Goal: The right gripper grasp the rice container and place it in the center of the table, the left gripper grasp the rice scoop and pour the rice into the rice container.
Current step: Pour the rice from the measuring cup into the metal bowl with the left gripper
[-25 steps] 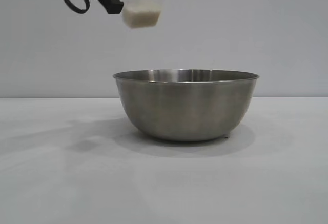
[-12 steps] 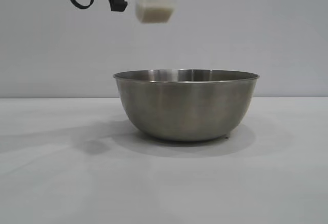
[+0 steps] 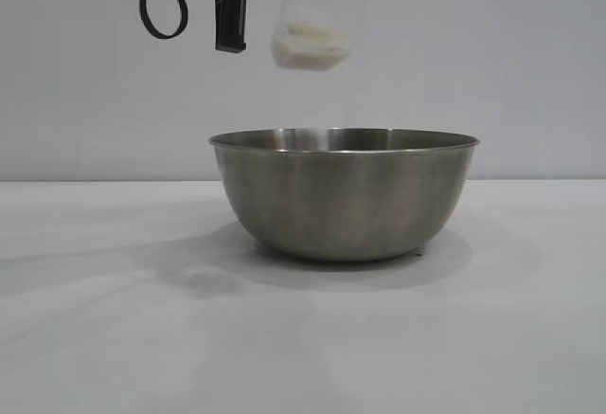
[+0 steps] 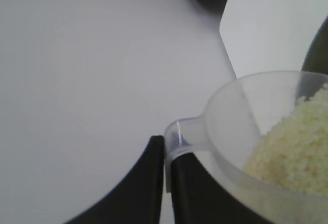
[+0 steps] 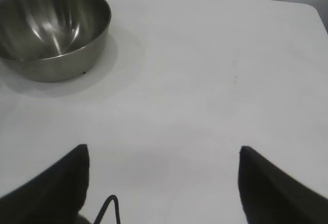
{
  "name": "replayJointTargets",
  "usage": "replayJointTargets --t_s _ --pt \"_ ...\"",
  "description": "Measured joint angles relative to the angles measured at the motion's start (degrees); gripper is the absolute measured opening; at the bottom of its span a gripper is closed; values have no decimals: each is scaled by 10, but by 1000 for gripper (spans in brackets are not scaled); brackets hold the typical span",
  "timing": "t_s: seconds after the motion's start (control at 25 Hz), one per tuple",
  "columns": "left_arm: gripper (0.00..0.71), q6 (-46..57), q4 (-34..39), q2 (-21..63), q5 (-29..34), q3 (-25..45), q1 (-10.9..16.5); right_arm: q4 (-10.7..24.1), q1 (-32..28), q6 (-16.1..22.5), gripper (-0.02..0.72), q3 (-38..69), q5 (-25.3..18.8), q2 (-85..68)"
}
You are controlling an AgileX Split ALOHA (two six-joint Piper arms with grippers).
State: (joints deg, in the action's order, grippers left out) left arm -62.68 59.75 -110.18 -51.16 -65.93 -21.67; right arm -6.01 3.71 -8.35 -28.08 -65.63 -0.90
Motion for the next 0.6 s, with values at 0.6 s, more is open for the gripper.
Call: replayJointTargets --t_s 0.6 --pt "0 -213 -2 0 14 0 -17 0 0 0 566 0 0 0"
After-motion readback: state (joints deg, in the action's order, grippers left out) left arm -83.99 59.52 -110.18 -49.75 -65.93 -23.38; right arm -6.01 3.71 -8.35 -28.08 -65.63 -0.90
